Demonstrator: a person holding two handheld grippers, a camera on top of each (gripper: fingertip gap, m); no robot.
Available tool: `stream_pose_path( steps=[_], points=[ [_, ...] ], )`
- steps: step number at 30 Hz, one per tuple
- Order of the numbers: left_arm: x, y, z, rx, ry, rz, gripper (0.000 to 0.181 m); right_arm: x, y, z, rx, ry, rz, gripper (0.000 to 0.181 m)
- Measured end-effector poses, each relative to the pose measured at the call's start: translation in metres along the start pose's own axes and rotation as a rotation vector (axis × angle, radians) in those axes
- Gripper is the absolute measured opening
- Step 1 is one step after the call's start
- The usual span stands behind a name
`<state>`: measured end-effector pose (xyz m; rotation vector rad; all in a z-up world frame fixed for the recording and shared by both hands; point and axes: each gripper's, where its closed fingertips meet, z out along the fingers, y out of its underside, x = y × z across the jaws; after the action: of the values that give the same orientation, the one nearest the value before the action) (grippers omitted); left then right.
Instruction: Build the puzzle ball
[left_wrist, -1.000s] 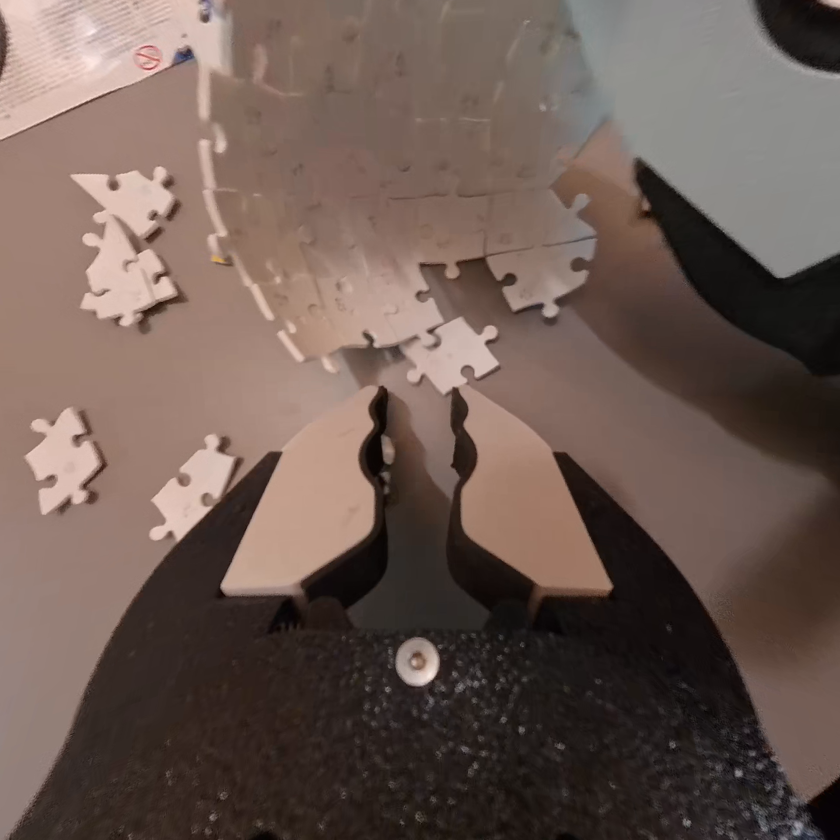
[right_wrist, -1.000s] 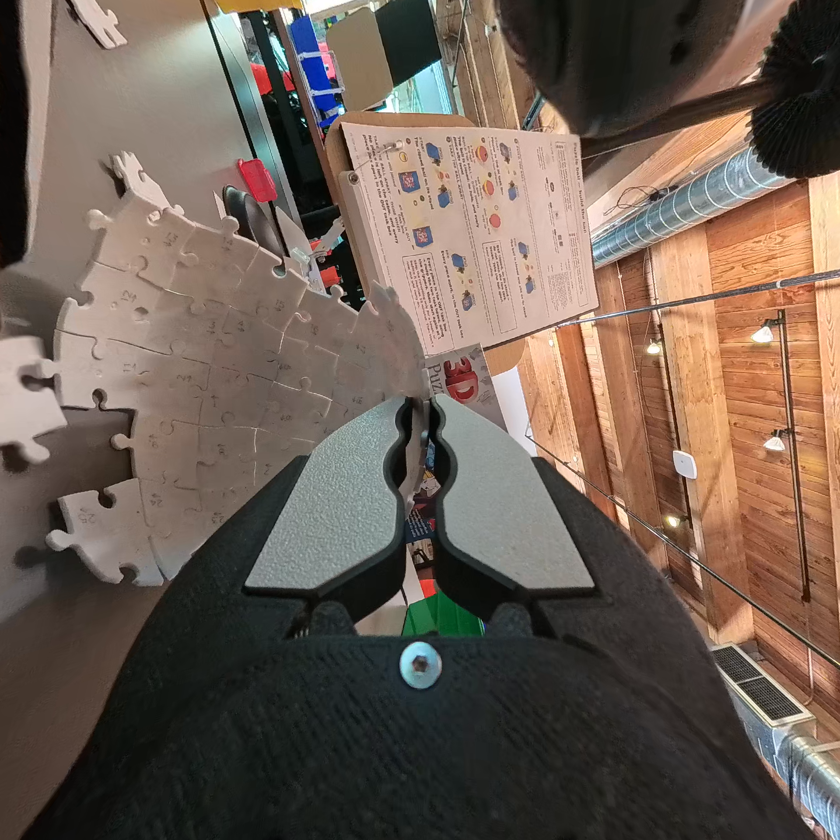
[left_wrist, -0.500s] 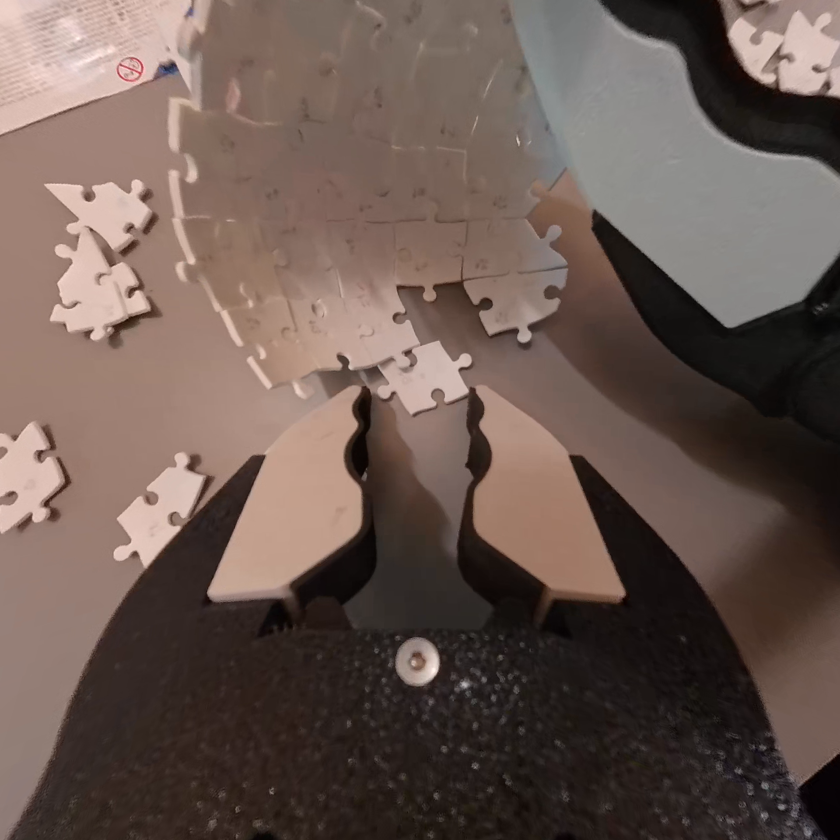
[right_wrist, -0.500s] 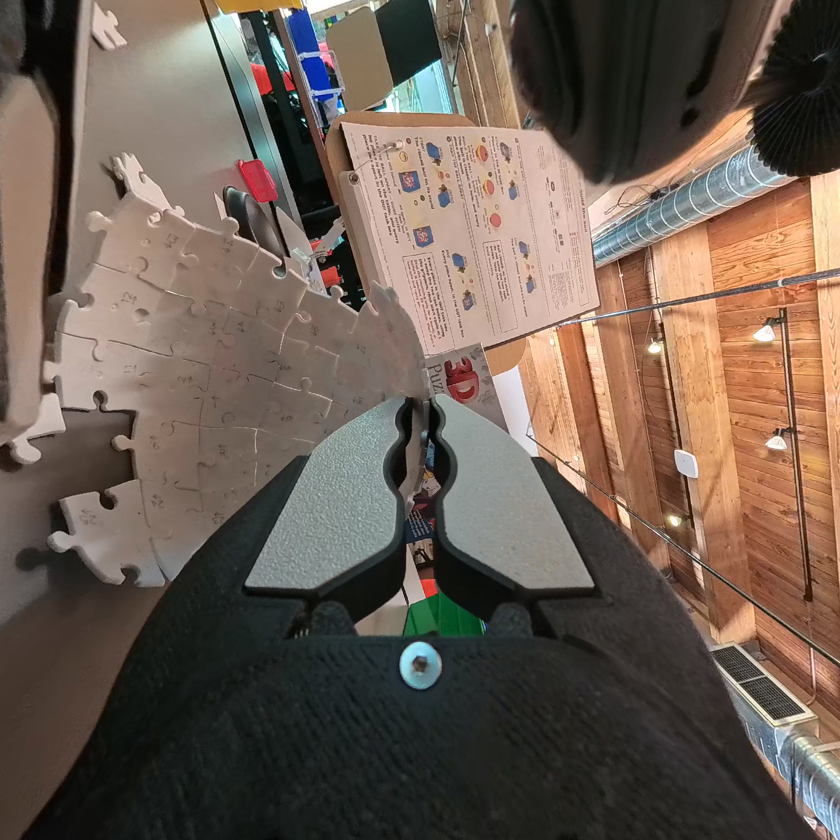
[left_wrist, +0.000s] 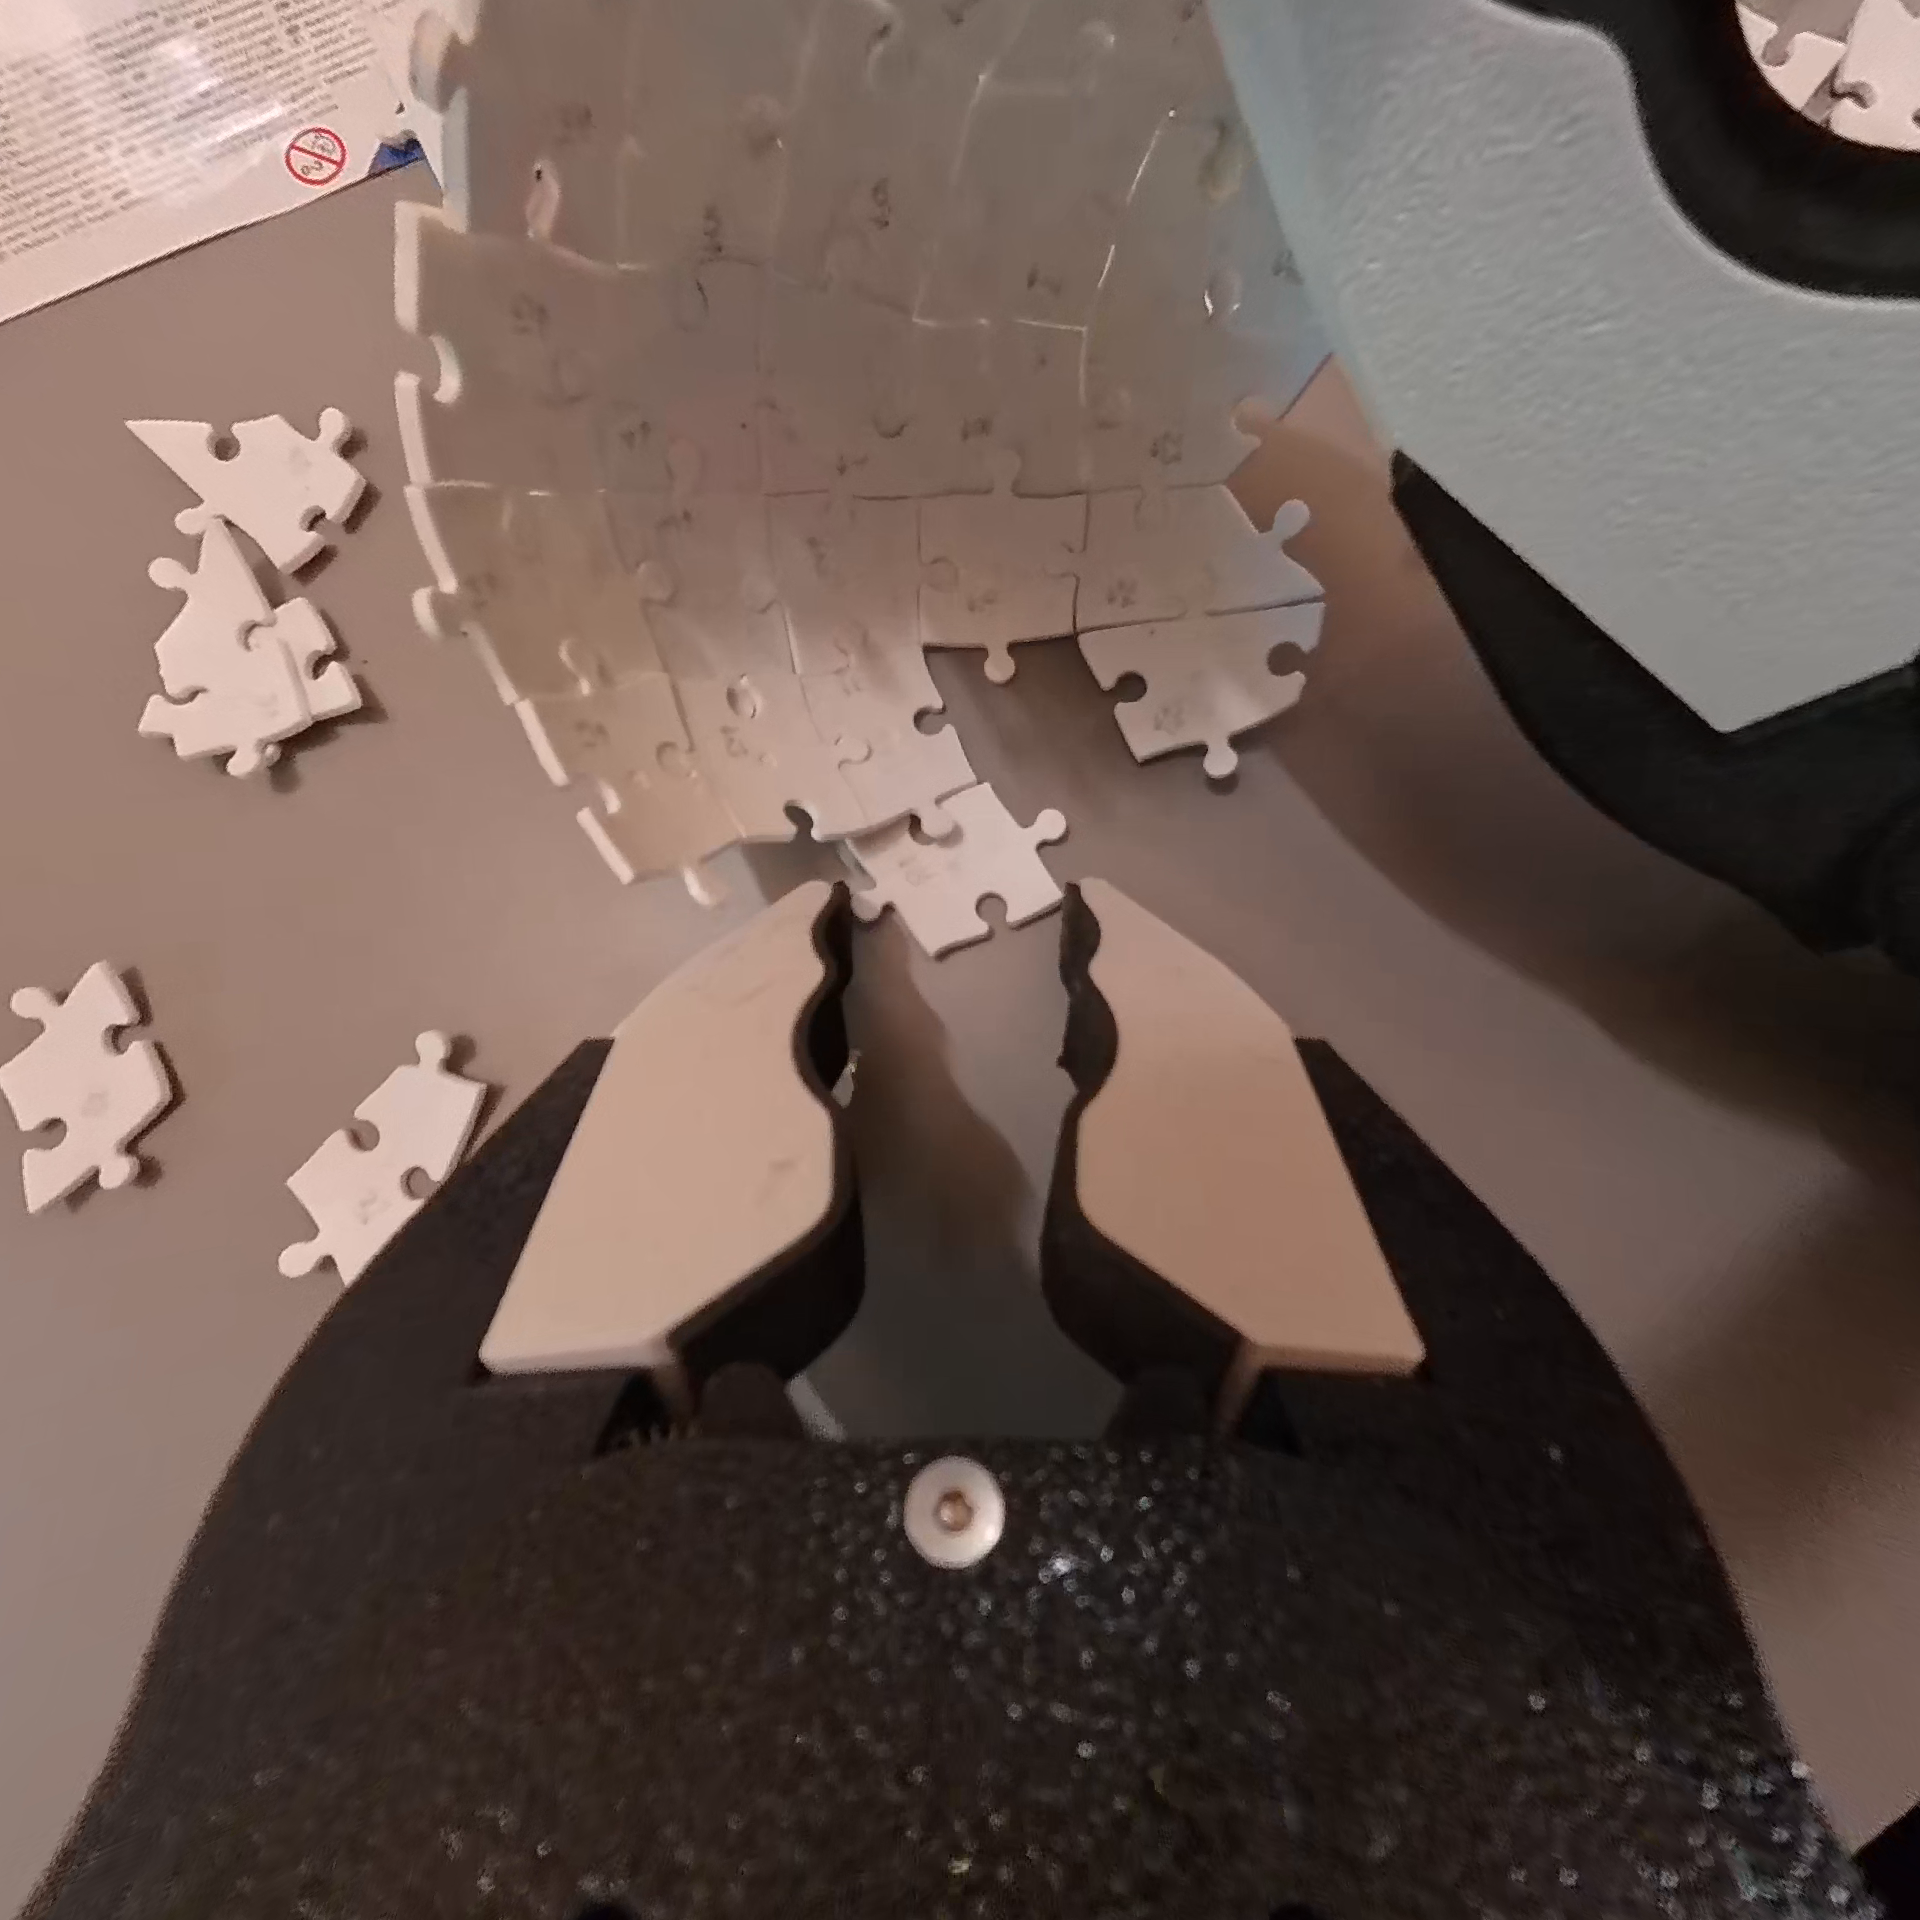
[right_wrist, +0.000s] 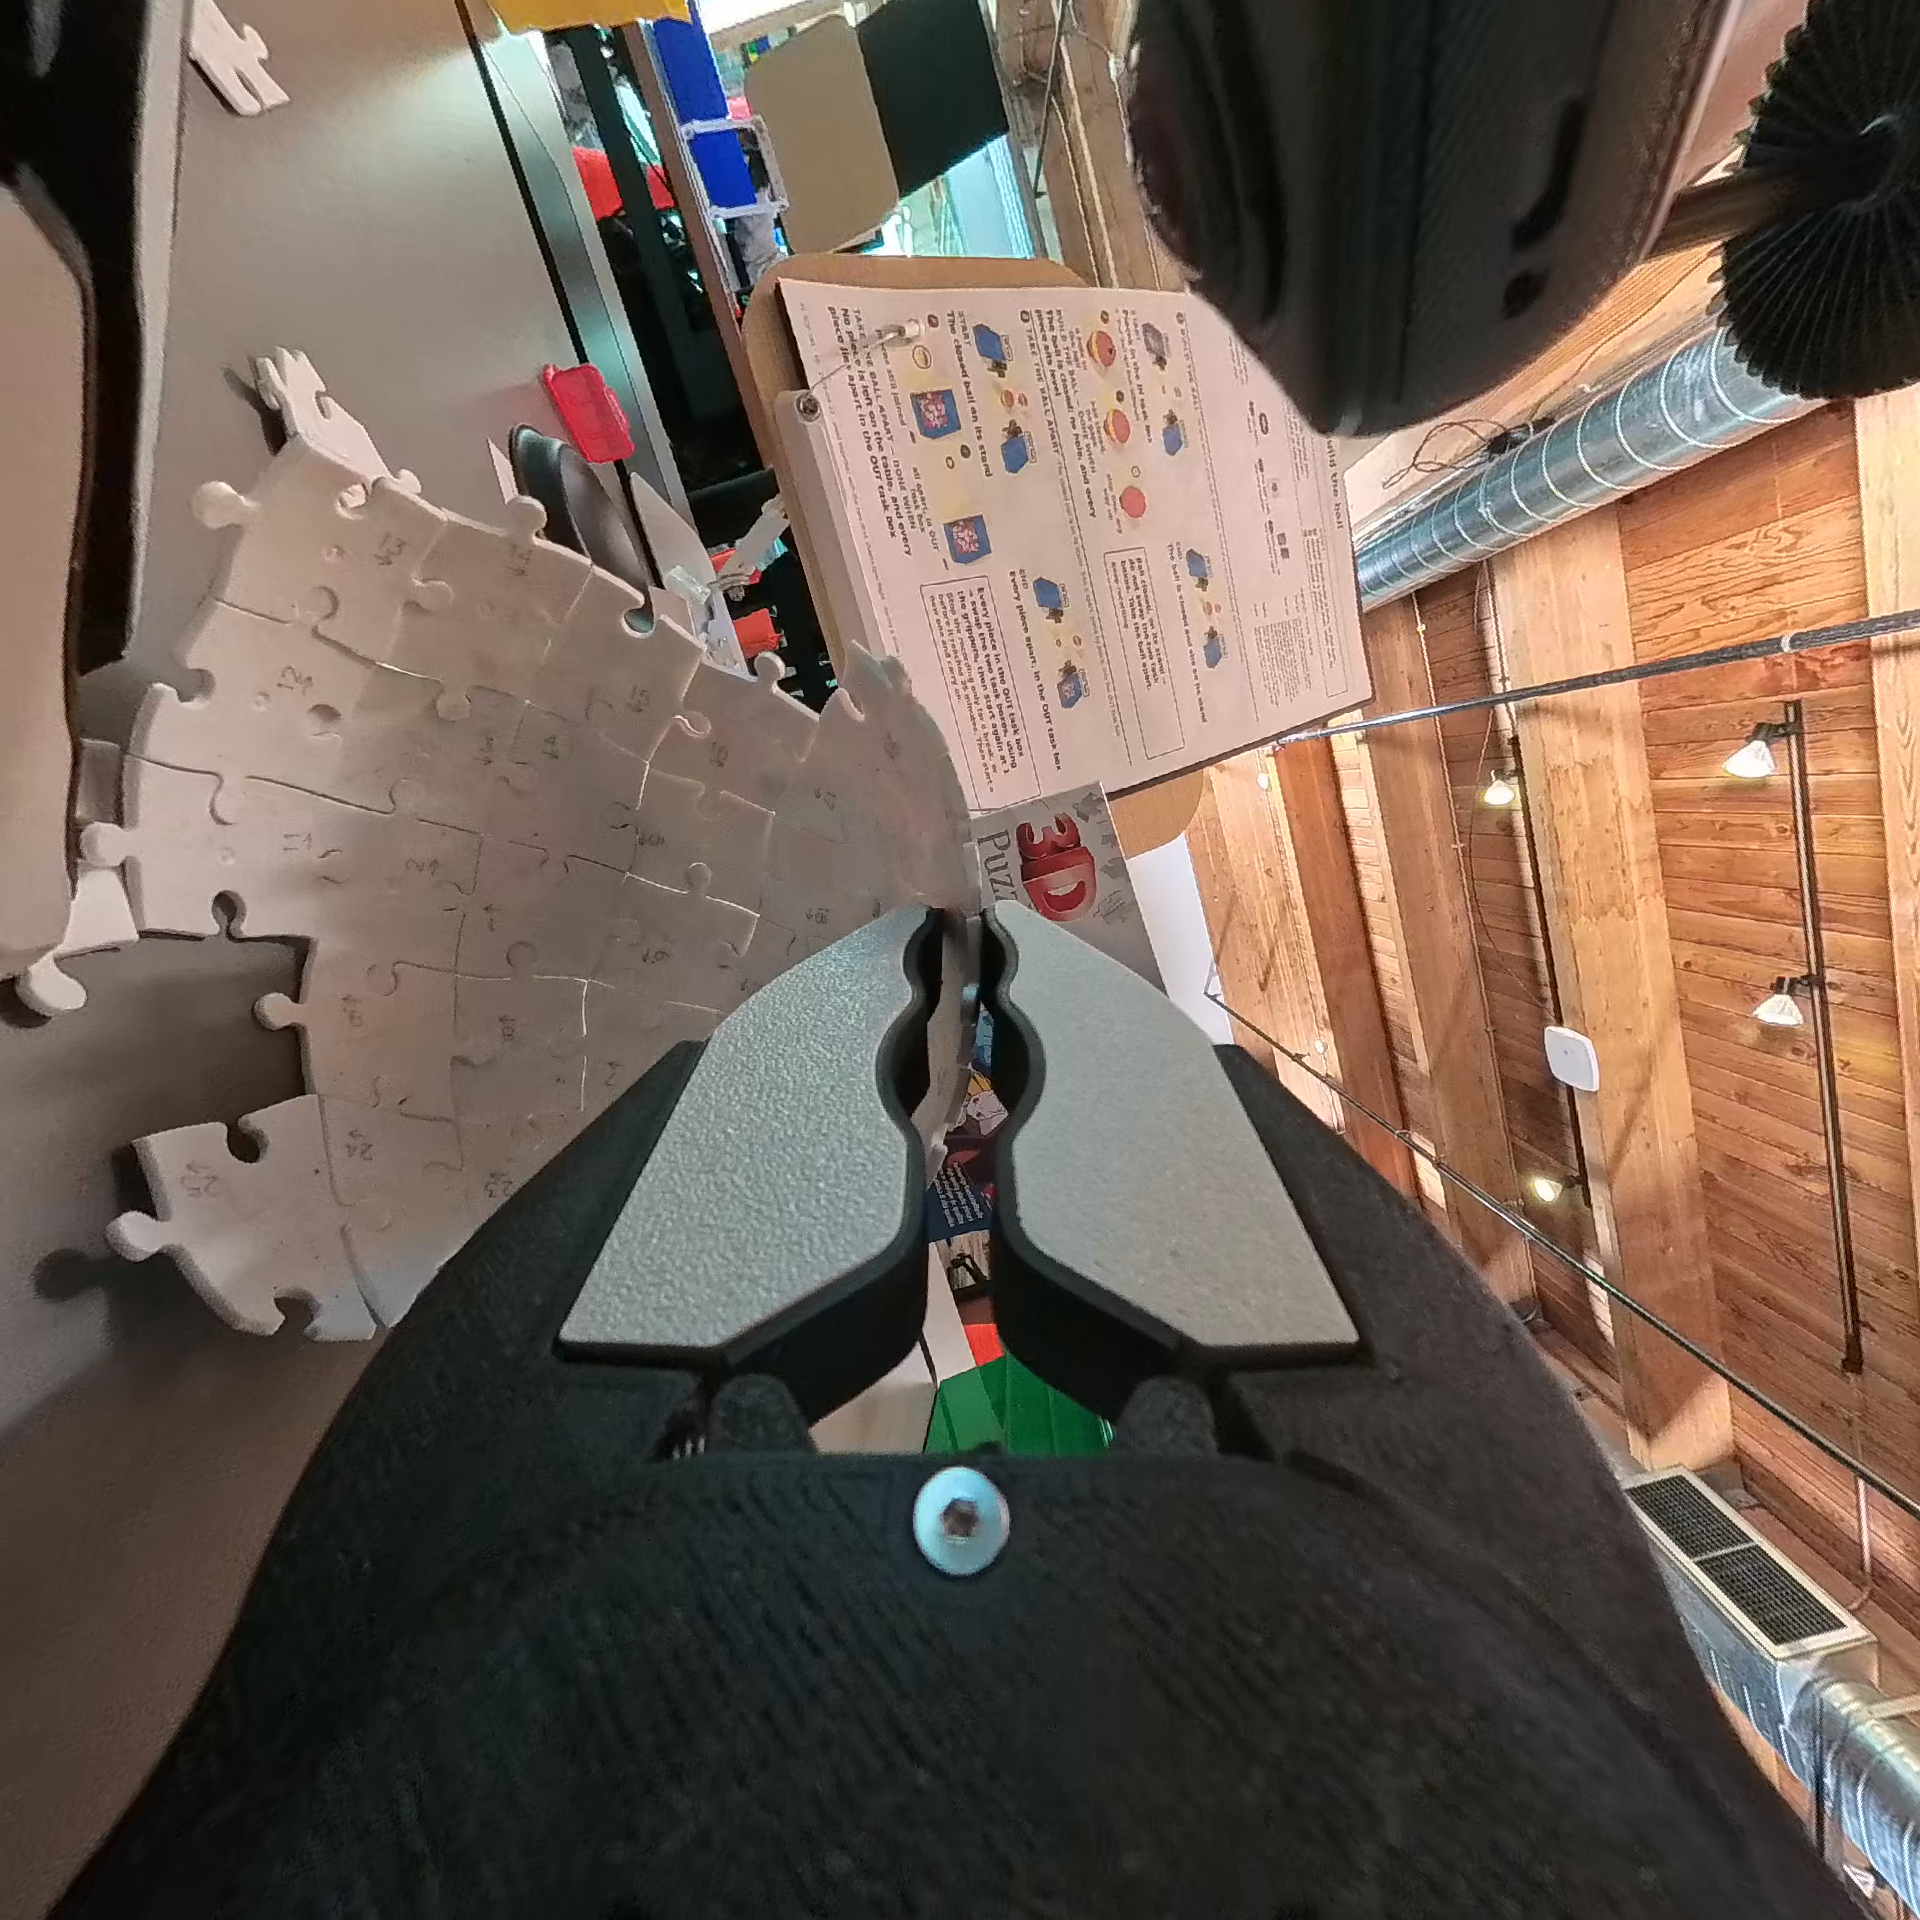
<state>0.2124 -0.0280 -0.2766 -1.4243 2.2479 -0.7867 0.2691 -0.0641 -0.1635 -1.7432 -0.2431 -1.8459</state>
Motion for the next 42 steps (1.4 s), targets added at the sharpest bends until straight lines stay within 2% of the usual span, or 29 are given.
stream_pose_path(
  steps=[10,14,18,23,29,32,42],
  points=[
    [0.009,0.002,-0.006,0.038,0.025,0.079,0.037,0.0,0.001,0.0,-0.002,0.0,0.005,0.007],
    [0.018,-0.013,-0.011,0.133,0.048,0.175,0.037,0.0,0.003,0.0,-0.004,0.001,0.011,0.007],
    [0.018,-0.011,-0.009,0.1,0.041,0.206,0.037,0.0,0.002,0.0,-0.003,0.0,0.009,0.006],
    [0.024,-0.024,-0.009,0.175,0.069,0.201,0.037,0.0,0.003,0.001,-0.005,0.0,0.016,0.007],
    [0.015,-0.03,0.007,0.163,0.049,0.203,0.037,0.0,0.004,0.0,-0.004,0.0,0.018,0.006],
    [0.014,-0.026,0.015,0.112,0.058,0.212,0.038,0.0,0.004,0.001,-0.004,0.0,0.016,0.006],
    [0.012,-0.026,0.015,0.115,0.059,0.206,0.039,0.0,0.005,0.001,-0.006,-0.001,0.025,0.006]
  ],
)
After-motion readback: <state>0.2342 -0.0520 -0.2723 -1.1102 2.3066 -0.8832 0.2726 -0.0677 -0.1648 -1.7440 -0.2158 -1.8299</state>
